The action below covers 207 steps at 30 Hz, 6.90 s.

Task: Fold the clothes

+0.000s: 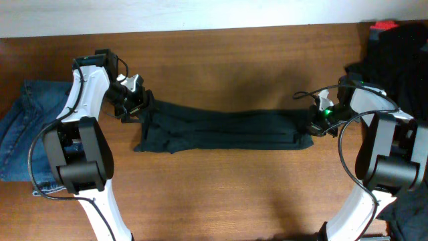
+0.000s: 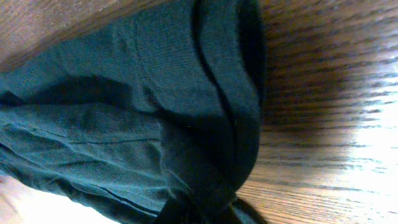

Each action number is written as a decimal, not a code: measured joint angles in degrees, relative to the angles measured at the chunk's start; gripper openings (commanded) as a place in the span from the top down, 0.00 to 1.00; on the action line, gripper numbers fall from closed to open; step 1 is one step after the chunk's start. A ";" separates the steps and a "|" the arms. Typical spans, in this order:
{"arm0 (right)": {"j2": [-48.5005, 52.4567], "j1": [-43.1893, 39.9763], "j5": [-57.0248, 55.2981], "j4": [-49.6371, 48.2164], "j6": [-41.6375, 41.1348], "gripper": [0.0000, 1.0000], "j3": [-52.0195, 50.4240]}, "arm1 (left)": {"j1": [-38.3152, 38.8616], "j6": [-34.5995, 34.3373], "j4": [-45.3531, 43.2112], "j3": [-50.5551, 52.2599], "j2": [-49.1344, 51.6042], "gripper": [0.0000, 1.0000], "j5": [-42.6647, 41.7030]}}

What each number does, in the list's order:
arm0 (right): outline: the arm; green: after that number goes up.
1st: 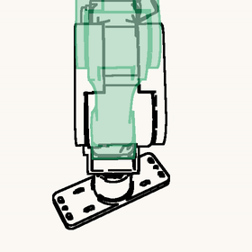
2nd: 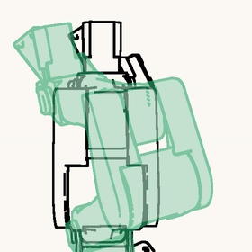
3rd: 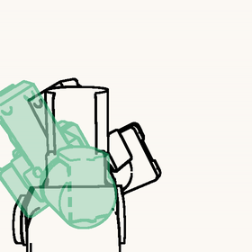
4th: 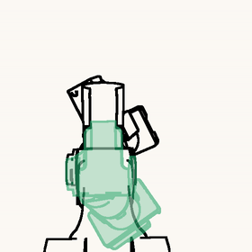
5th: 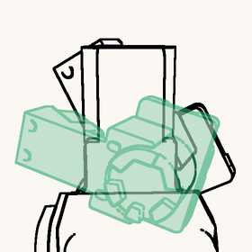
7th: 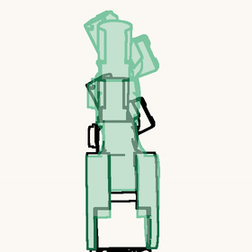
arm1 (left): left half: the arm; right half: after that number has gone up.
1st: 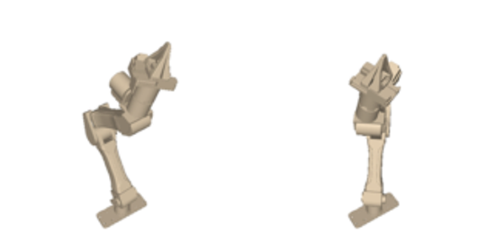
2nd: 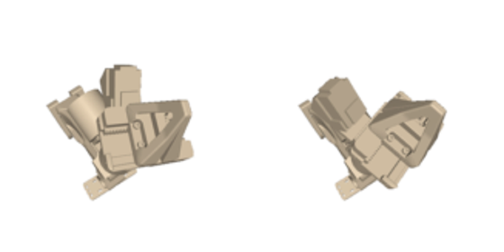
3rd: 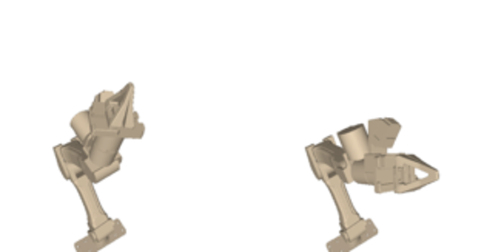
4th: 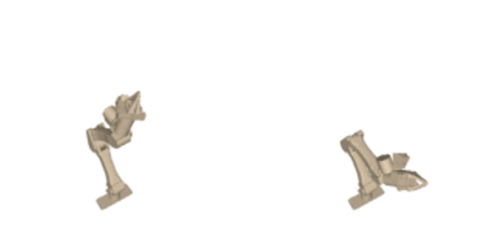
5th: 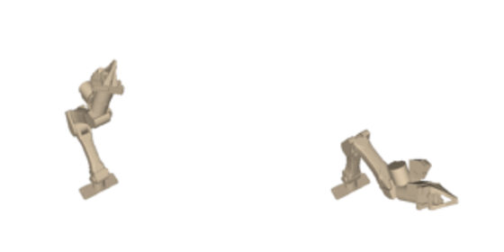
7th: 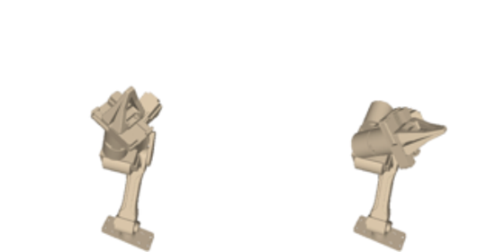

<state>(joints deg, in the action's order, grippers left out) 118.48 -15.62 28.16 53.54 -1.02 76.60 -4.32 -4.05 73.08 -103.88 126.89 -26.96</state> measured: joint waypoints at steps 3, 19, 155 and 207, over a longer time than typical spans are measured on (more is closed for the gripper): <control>0.13 -1.31 -1.05 3.23 -0.07 0.96 1.92 | 0.00 0.02 0.00 -0.02 -0.22 0.34 0.00; 0.85 5.44 -10.64 22.93 2.10 0.96 26.49 | 0.00 0.04 -2.38 -0.44 -8.35 0.33 0.00; -9.31 18.75 -18.23 18.34 2.78 0.55 32.26 | 9.44 0.57 -6.34 8.22 -8.35 0.01 0.20; -9.22 18.75 -19.32 20.85 3.19 0.56 32.26 | -9.44 -2.38 -24.37 25.55 -22.18 1.00 1.53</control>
<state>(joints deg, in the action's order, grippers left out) 109.25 3.14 8.84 74.39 2.17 108.86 -13.76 -6.44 48.71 -78.32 104.71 -25.43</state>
